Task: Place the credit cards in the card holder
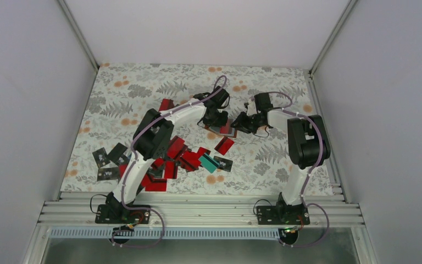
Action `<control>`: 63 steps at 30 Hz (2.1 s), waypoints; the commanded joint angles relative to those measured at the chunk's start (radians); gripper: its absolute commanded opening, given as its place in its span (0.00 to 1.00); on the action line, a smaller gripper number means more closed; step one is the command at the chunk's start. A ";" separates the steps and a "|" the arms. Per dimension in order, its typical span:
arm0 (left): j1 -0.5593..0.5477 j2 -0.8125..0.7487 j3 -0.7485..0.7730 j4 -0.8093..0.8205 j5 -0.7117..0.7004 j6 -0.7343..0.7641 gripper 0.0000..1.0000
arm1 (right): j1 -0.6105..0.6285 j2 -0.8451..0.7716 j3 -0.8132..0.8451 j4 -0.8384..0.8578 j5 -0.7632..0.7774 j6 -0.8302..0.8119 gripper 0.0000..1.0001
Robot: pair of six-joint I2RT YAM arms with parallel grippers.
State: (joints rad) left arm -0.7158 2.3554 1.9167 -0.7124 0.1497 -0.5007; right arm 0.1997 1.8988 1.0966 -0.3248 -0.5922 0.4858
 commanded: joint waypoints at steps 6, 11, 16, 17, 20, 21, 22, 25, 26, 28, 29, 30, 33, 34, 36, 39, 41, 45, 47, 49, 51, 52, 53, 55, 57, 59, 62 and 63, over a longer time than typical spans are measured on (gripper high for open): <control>-0.002 0.023 -0.014 0.006 0.004 0.006 0.02 | -0.002 0.019 0.019 0.025 -0.016 -0.007 0.26; -0.002 0.022 -0.015 0.007 0.008 0.005 0.02 | -0.001 0.041 0.019 0.037 -0.026 -0.004 0.26; -0.003 0.022 -0.018 0.009 0.010 0.003 0.02 | 0.000 0.063 0.017 0.052 -0.038 -0.001 0.25; -0.002 0.022 -0.019 0.009 0.011 0.003 0.02 | 0.000 0.066 0.017 0.054 -0.041 -0.001 0.25; -0.002 0.022 -0.021 0.011 0.013 0.003 0.02 | -0.001 0.075 0.016 0.060 -0.053 0.003 0.24; -0.003 0.023 -0.021 0.011 0.014 0.003 0.02 | -0.001 0.077 0.017 0.062 -0.057 0.005 0.24; -0.004 0.023 -0.021 0.010 0.014 0.003 0.02 | 0.000 0.077 0.018 0.062 -0.060 0.006 0.24; -0.004 0.023 -0.022 0.011 0.014 0.002 0.02 | -0.001 0.068 0.021 0.060 -0.061 0.007 0.23; -0.004 0.023 -0.022 0.012 0.014 0.001 0.02 | -0.002 0.065 0.022 0.057 -0.060 0.005 0.23; -0.004 0.024 -0.022 0.012 0.016 0.001 0.02 | 0.000 0.062 0.029 0.047 -0.056 0.003 0.23; -0.004 0.025 -0.021 0.013 0.017 -0.001 0.02 | 0.002 0.061 0.032 0.041 -0.053 0.002 0.23; -0.004 0.025 -0.021 0.014 0.017 -0.001 0.02 | 0.003 0.060 0.034 0.037 -0.051 0.002 0.22; -0.004 0.025 -0.021 0.015 0.019 -0.002 0.02 | 0.011 0.060 0.040 0.028 -0.041 0.002 0.22; -0.005 0.026 -0.021 0.016 0.020 -0.001 0.02 | 0.014 0.060 0.040 0.026 -0.040 0.002 0.22; -0.005 0.026 -0.020 0.016 0.019 -0.001 0.02 | 0.017 0.060 0.041 0.025 -0.036 0.003 0.21; -0.005 0.026 -0.021 0.015 0.019 -0.001 0.02 | 0.021 0.059 0.044 0.021 -0.035 0.005 0.21; -0.005 0.025 -0.021 0.015 0.019 -0.001 0.02 | 0.024 0.058 0.047 0.021 -0.032 0.005 0.21; -0.005 0.025 -0.021 0.015 0.019 -0.001 0.02 | 0.025 0.066 0.048 0.025 -0.037 0.007 0.19; -0.005 0.023 -0.019 0.016 0.020 -0.003 0.02 | 0.026 0.069 0.045 0.029 -0.041 0.008 0.17; -0.005 0.023 -0.018 0.016 0.023 -0.002 0.02 | 0.026 0.071 0.043 0.034 -0.041 0.010 0.14; -0.005 0.019 -0.019 0.018 0.028 -0.007 0.02 | 0.027 0.072 0.043 0.035 -0.039 0.010 0.09; -0.005 0.016 -0.020 0.020 0.029 -0.009 0.02 | 0.027 0.072 0.043 0.036 -0.039 0.008 0.07; -0.005 0.011 -0.023 0.023 0.032 -0.012 0.02 | 0.026 0.072 0.043 0.034 -0.038 0.008 0.05; -0.005 -0.004 -0.028 0.027 0.040 -0.017 0.02 | 0.027 0.071 0.047 0.024 -0.032 0.002 0.05; -0.007 -0.025 -0.029 0.029 0.048 -0.021 0.02 | 0.026 0.067 0.054 0.001 -0.015 -0.006 0.04; -0.006 -0.049 -0.028 0.028 0.054 -0.022 0.03 | 0.026 0.058 0.063 -0.030 0.014 -0.015 0.05; -0.007 -0.091 -0.031 0.018 0.040 -0.020 0.05 | 0.025 0.038 0.071 -0.070 0.061 -0.028 0.05; -0.006 -0.105 -0.033 0.014 0.032 -0.018 0.06 | 0.024 0.034 0.077 -0.086 0.069 -0.035 0.04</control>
State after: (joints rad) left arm -0.7166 2.3383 1.8938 -0.6891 0.1799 -0.5125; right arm 0.2176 1.9514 1.1526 -0.3241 -0.6273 0.4843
